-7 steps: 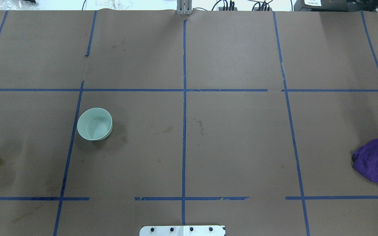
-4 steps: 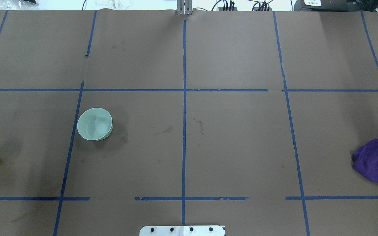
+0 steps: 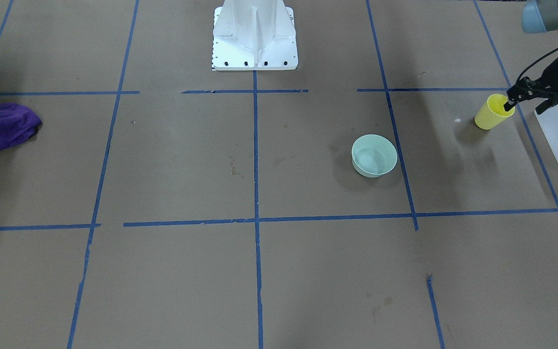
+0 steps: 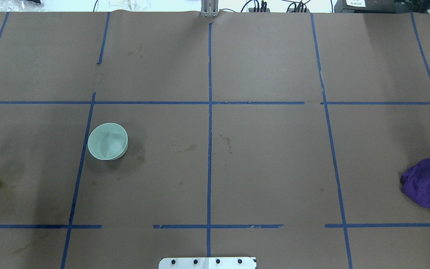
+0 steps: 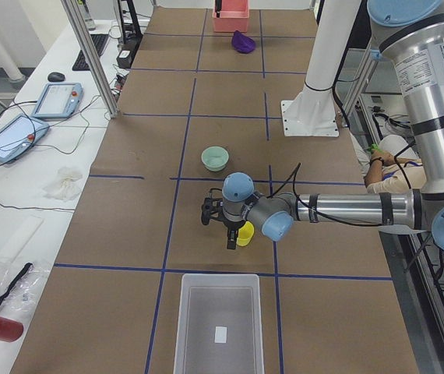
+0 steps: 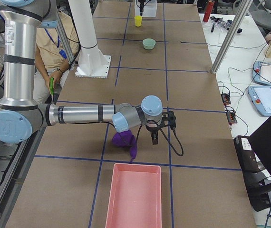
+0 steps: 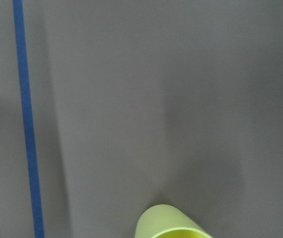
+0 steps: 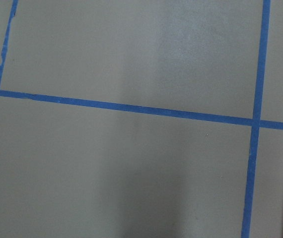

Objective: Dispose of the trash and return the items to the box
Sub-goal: 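Grasp the yellow cup at the table edge with the left gripper, then lift the yellow cup and carry it toward the clear plastic bin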

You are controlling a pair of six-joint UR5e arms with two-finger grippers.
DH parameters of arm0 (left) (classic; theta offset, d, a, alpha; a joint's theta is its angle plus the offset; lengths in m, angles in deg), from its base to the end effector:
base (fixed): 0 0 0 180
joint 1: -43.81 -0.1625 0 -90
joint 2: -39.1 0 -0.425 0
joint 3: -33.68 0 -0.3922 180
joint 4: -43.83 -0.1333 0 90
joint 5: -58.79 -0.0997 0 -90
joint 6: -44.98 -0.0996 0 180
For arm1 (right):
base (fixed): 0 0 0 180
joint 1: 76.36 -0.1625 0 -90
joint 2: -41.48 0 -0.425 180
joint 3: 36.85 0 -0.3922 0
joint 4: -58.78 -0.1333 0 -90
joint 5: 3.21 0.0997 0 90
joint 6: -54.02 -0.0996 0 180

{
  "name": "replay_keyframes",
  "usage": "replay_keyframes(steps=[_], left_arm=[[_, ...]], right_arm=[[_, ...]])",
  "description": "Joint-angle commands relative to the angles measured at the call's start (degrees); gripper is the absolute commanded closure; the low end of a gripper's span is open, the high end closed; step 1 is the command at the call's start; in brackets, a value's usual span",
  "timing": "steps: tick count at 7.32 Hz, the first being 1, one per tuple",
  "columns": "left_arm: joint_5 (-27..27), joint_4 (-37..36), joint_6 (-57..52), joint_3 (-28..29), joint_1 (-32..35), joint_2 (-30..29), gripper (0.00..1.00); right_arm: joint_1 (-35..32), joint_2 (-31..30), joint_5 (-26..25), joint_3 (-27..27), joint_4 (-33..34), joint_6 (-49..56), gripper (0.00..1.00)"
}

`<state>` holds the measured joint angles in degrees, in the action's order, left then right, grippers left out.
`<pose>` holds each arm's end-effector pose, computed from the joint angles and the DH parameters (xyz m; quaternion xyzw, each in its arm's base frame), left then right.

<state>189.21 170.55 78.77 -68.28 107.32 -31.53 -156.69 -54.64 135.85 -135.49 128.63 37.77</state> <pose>0.1044 -0.3636 0.6313 0.0375 0.4082 0.0294 0.9116 -0.0206 -0.4668 0.5896 0.0830 -0.4368 -0.0303 0.8952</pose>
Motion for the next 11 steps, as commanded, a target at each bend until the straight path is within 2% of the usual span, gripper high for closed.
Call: replay_keyframes(steps=[1,3,6,8,10,11], left_arm=[[-1.4,0.0,0.2,1.0,-2.1,0.0,0.01],[-1.4,-0.3,0.5,1.3,-4.6,0.1,0.01],[-1.4,-0.3,0.5,1.3,-5.0,0.8,0.01],[-1.4,-0.1,0.2,2.9,-6.7,0.8,0.07],[-1.4,0.2,-0.1,4.1,-7.0,0.4,0.25],[-1.3,0.3,-0.1,4.3,-7.0,0.1,0.54]], right_arm=[[0.2,0.0,0.0,0.0,-0.2,-0.1,0.00],[0.3,0.0,0.0,0.0,-0.2,0.0,0.00],[0.3,-0.1,0.0,0.0,-0.2,0.0,0.00],[0.4,-0.1,-0.1,0.0,-0.2,0.0,0.00],[0.4,-0.1,-0.2,0.0,-0.2,0.0,0.00],[0.4,-0.1,-0.2,0.0,-0.2,0.0,0.00]])
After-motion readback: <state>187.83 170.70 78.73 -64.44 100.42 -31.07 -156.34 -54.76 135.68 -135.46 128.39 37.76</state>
